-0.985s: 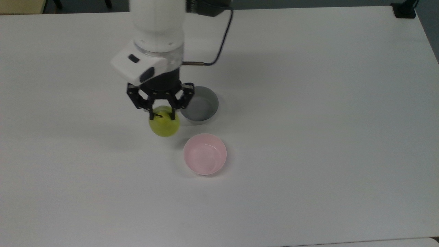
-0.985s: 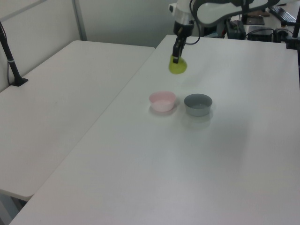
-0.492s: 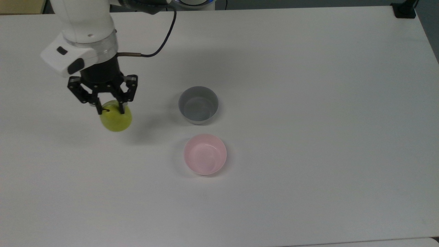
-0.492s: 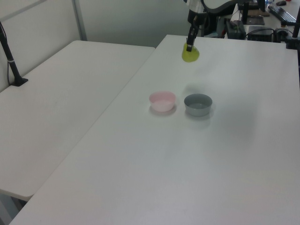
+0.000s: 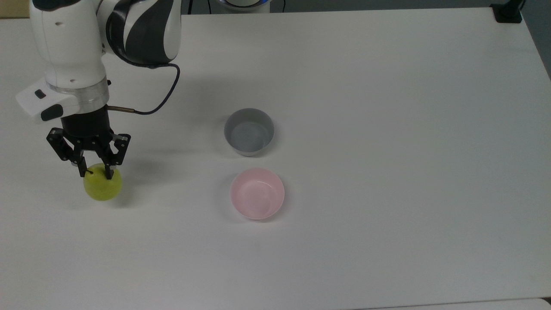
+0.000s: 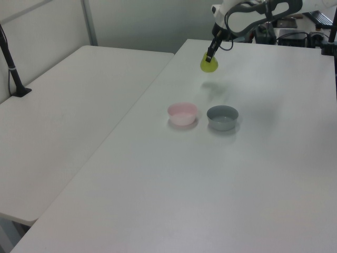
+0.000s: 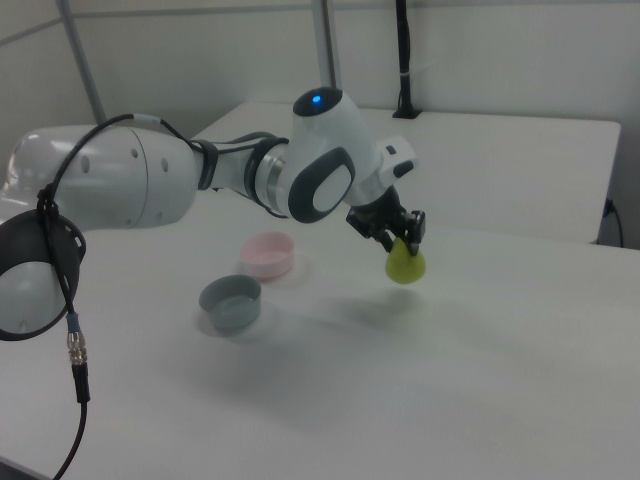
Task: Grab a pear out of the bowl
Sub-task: 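Lift the pear out of the pink bowl and carry it aside, then lower the held pear onto the table, then open the gripper and raise it off the pear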
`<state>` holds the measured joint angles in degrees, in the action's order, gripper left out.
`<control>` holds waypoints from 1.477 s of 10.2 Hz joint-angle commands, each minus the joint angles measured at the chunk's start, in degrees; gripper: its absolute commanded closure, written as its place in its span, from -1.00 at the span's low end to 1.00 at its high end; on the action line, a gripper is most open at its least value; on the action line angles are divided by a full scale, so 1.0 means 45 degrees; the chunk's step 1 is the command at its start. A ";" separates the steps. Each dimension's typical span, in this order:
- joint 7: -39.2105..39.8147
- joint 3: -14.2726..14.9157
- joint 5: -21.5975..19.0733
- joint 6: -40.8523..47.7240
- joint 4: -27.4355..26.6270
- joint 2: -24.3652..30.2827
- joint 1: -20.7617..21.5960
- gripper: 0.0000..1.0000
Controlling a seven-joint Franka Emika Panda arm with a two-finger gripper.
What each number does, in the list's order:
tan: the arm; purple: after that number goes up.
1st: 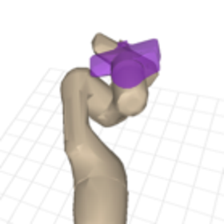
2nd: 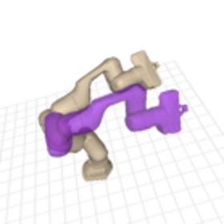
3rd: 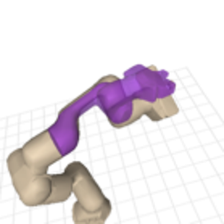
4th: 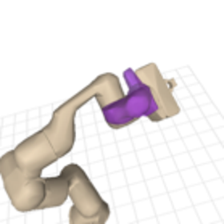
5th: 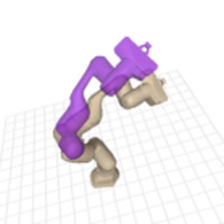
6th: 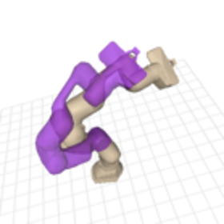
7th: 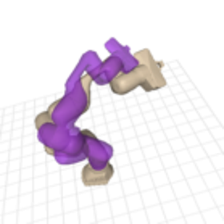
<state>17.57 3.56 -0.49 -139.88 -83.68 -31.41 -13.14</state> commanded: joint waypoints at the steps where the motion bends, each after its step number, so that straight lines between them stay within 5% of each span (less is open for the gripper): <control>1: 0.0218 0.0069 -0.0573 -0.1238 -0.0739 -0.0227 0.0029 1.00; 4: -0.0075 0.0069 -0.0652 -0.2547 -0.1110 -0.0696 0.0048 1.00; 5: -0.0114 0.0089 -0.0652 -0.2549 -0.1111 -0.0697 0.0048 0.73; 6: -0.0211 0.0069 -0.0671 -0.2530 -0.1111 -0.0677 0.0029 0.12; 7: -0.0425 0.0069 -0.0671 -0.2511 -0.1092 -0.0677 0.0009 -0.03; 9: -0.0582 0.0089 -0.0652 -0.2452 -0.1091 -0.0599 0.0009 -0.76; 10: -0.0583 0.0089 -0.0652 -0.2452 -0.1091 -0.0541 0.0009 -0.91; 13: -0.0642 0.0089 -0.0555 -0.0452 -0.1033 0.0606 0.0145 -1.00; 15: -0.0971 0.0089 -0.0476 0.3621 -0.1013 0.2575 0.0787 -1.00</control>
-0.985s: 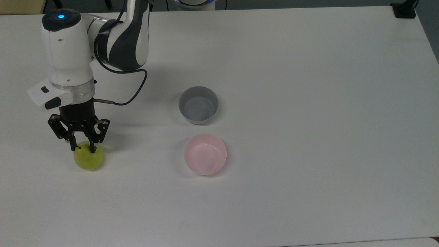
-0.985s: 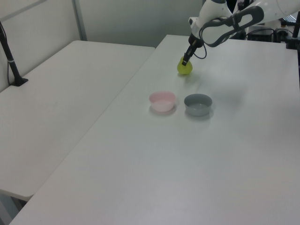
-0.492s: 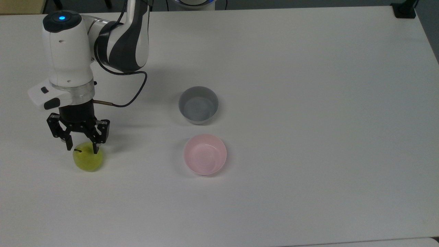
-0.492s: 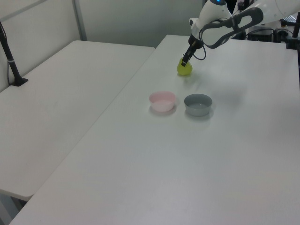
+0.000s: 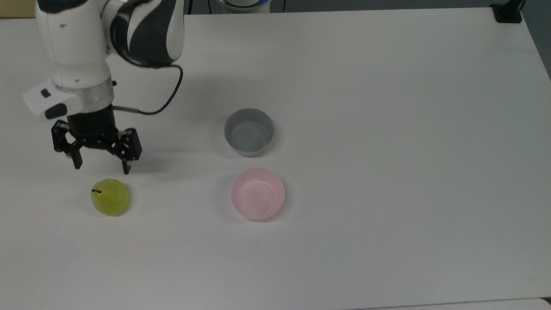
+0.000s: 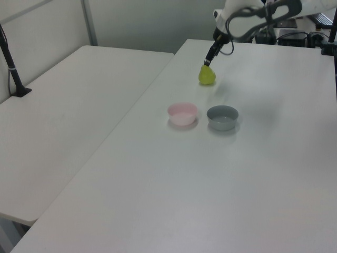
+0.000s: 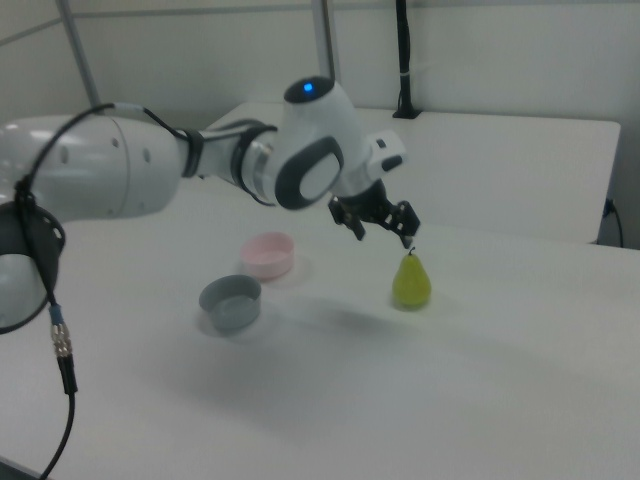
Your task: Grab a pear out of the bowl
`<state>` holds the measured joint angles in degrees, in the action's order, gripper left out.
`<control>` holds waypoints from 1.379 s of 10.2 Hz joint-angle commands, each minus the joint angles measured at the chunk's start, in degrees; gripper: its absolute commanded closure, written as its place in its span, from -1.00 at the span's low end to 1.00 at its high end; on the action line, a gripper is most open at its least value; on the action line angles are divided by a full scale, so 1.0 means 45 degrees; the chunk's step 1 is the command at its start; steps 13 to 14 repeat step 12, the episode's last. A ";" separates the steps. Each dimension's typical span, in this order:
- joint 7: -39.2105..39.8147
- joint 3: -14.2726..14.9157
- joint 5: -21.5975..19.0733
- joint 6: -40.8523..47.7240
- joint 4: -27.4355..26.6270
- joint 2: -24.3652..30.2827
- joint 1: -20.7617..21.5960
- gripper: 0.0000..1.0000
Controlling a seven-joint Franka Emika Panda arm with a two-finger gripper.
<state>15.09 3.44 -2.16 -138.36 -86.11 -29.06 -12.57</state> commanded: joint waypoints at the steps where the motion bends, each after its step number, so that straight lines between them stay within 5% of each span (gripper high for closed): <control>1: -0.1506 0.0115 -0.0106 0.5104 -0.0474 0.3030 0.0974 -1.00; 5: -0.3509 0.0076 0.0383 0.9632 -0.0978 0.5809 0.2809 -1.00; 7: -0.3489 0.0289 0.0402 0.7929 -0.2498 0.6145 0.3767 -1.00; 14: -0.3373 0.0330 0.0422 0.7427 -0.2251 0.6067 0.3497 -1.00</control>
